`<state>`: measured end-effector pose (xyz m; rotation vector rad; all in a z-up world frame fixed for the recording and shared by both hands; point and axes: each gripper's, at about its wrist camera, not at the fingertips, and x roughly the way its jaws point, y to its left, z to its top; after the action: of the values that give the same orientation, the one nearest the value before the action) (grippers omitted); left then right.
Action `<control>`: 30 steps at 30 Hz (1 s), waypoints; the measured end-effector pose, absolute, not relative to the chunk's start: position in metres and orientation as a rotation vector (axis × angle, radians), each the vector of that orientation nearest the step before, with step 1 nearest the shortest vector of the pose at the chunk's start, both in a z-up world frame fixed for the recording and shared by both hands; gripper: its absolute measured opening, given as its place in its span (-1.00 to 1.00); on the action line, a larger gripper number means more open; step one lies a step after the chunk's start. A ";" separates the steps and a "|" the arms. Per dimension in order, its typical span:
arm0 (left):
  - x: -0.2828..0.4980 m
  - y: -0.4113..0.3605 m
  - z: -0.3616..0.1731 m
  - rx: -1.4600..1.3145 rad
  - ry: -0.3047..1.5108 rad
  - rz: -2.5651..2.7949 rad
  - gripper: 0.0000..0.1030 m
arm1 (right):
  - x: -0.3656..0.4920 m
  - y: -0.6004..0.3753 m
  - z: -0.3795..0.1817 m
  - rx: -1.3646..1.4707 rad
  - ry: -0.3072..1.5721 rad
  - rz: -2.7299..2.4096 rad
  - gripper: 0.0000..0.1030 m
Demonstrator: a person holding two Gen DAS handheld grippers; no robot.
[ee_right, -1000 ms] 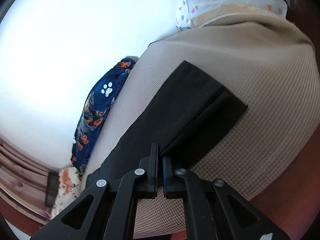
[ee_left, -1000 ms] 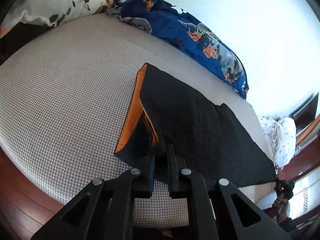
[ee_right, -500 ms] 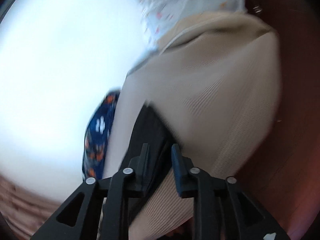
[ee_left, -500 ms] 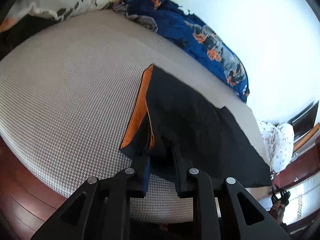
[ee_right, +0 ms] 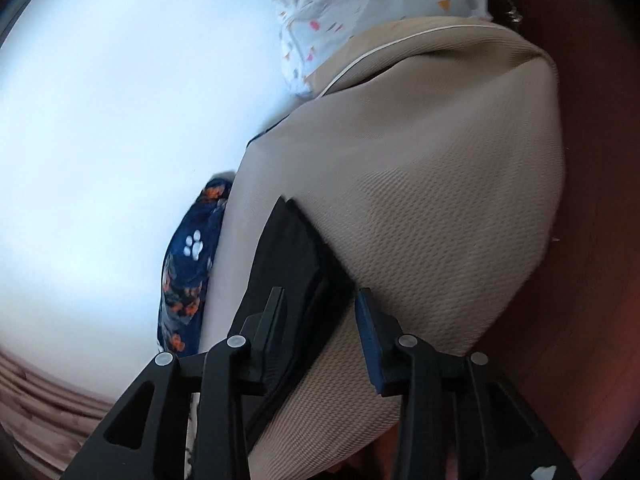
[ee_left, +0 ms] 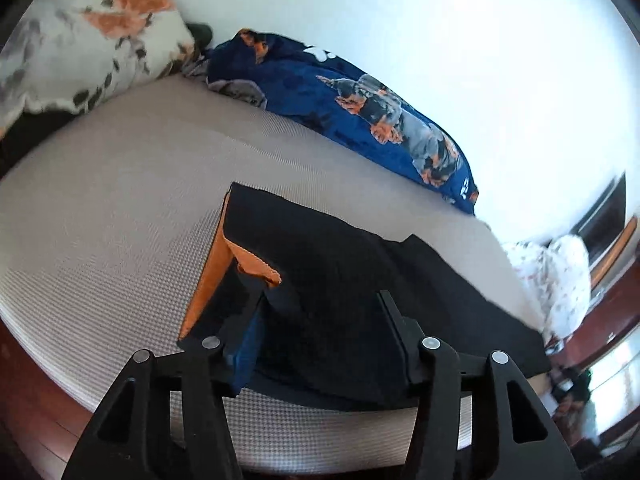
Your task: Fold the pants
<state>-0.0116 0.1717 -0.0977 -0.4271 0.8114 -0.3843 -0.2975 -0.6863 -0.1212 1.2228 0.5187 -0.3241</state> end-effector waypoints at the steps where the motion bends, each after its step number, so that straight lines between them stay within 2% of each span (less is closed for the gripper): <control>1: -0.011 0.173 -0.099 -0.440 0.813 -0.386 0.05 | -0.294 -0.684 -0.120 1.210 0.522 -0.318 -0.32; 7: -0.011 0.176 -0.101 -0.472 0.803 -0.375 0.08 | -0.276 -0.673 -0.123 1.237 0.526 -0.229 -0.13; 11: -0.015 0.181 -0.101 -0.516 0.773 -0.367 0.08 | -0.263 -0.670 -0.123 1.193 0.527 -0.252 -0.16; 13: -0.017 0.183 -0.100 -0.538 0.752 -0.372 0.08 | -0.257 -0.671 -0.122 1.187 0.525 -0.288 -0.27; 14: -0.017 0.182 -0.099 -0.546 0.746 -0.377 0.09 | -0.254 -0.671 -0.123 1.185 0.536 -0.301 -0.44; 15: -0.017 0.183 -0.098 -0.547 0.745 -0.379 0.11 | -0.250 -0.670 -0.123 1.179 0.548 -0.314 -0.72; 18: -0.019 0.181 -0.093 -0.543 0.728 -0.374 0.13 | -0.243 -0.665 -0.123 1.122 0.595 -0.349 -0.75; 22: -0.016 0.176 -0.089 -0.536 0.724 -0.384 0.36 | -0.241 -0.665 -0.113 1.089 0.602 -0.357 -0.76; 30: -0.012 0.155 -0.083 -0.501 0.719 -0.395 0.58 | -0.213 -0.633 -0.064 0.960 0.587 -0.260 -0.75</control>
<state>-0.0122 0.1551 -0.0827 -0.5010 0.7186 -0.3953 -0.2126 -0.6328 -0.0640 0.9601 0.5866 -0.2603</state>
